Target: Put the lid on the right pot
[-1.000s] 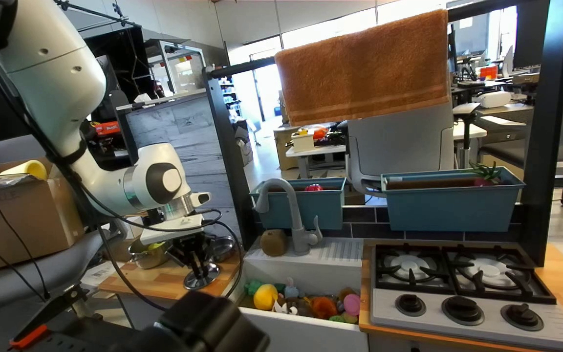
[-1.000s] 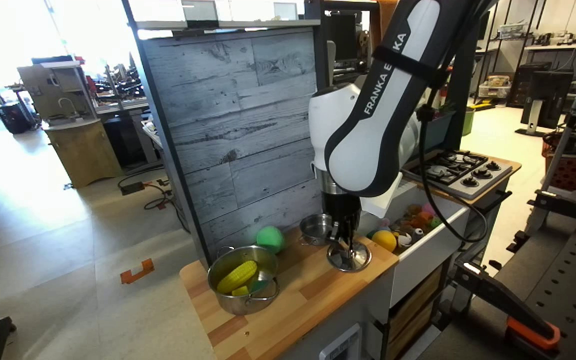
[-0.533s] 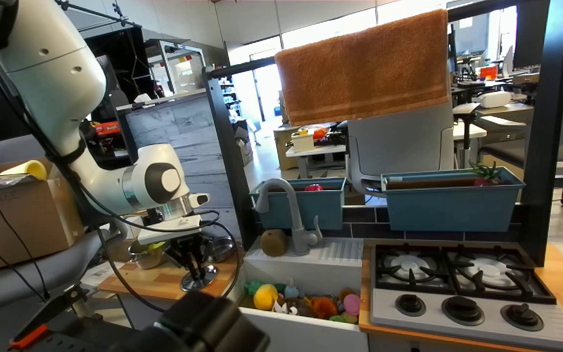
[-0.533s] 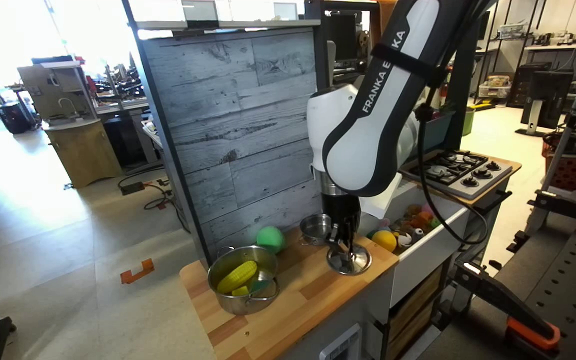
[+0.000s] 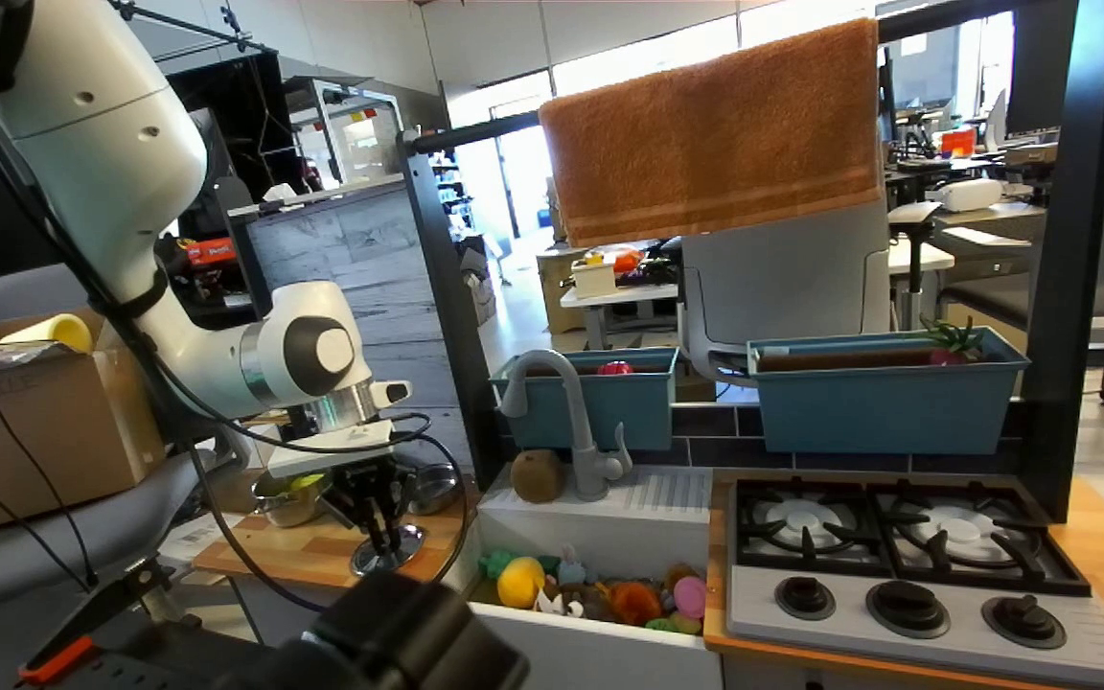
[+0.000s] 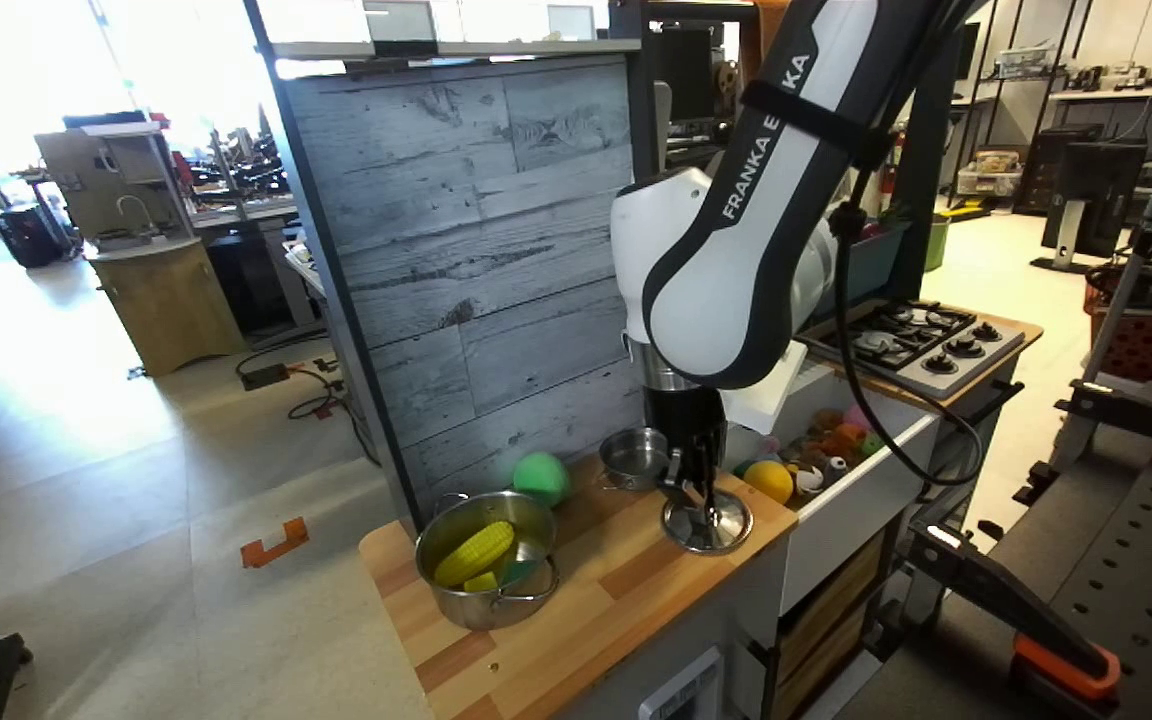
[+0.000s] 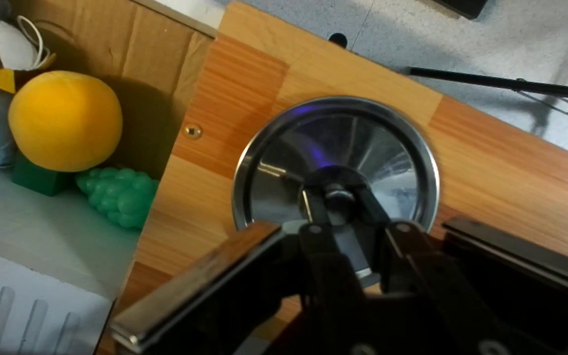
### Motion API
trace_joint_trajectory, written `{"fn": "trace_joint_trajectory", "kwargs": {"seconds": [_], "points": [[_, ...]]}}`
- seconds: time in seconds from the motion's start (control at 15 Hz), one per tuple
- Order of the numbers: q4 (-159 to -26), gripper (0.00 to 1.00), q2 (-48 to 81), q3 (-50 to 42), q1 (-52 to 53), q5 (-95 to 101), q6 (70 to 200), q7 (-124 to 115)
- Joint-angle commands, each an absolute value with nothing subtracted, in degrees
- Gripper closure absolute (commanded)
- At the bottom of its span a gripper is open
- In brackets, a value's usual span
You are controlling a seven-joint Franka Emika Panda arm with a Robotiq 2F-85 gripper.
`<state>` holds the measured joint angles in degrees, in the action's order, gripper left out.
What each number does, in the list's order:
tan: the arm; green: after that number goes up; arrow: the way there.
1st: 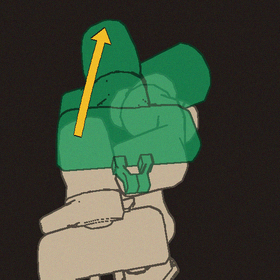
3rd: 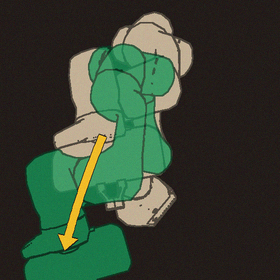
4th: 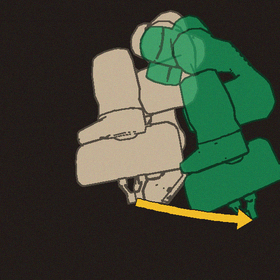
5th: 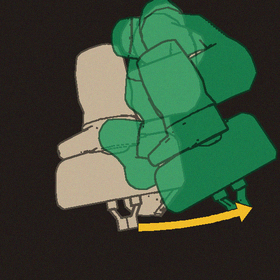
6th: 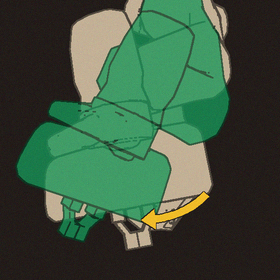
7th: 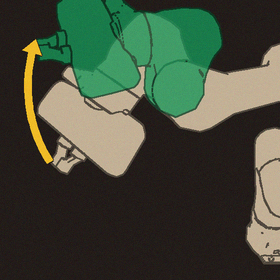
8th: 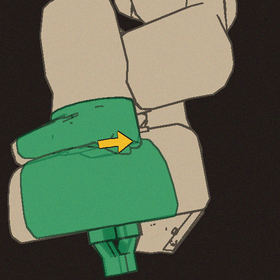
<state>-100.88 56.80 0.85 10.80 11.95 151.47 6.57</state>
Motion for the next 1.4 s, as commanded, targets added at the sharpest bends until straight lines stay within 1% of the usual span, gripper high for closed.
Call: {"fn": "trace_joint_trajectory", "kwargs": {"seconds": [0.0, 0.2, 0.27, 0.47, 0.67, 0.8, 0.93, 1.07, 1.33], "points": [[-100.9, 0.95, 57.0, 1.6, 10.1, 12.0, 152.7, 6.8], [-100.8, 0.95, 57.0, 0.2, 11.3, 12.3, 151.6, 5.2], [-112.0, 0.95, 46.1, 0.2, 10.3, 12.6, 149.1, 5.9], [-116.7, 0.95, 40.4, 0.0, 9.9, 12.5, 147.3, 5.8], [-123.8, 0.95, 31.0, 1.3, 8.0, 11.6, 146.3, 6.8], [-128.2, 0.95, 24.4, 2.1, 6.4, 10.4, 148.1, 6.6], [-130.5, 0.95, 18.3, 2.1, 4.9, 9.4, 148.1, 6.3], [-127.6, 0.95, 17.2, 1.6, 3.5, 8.5, 146.8, 7.0], [-114.8, 0.95, 22.1, 0.6, 1.3, 7.3, 141.3, 7.0]]}}
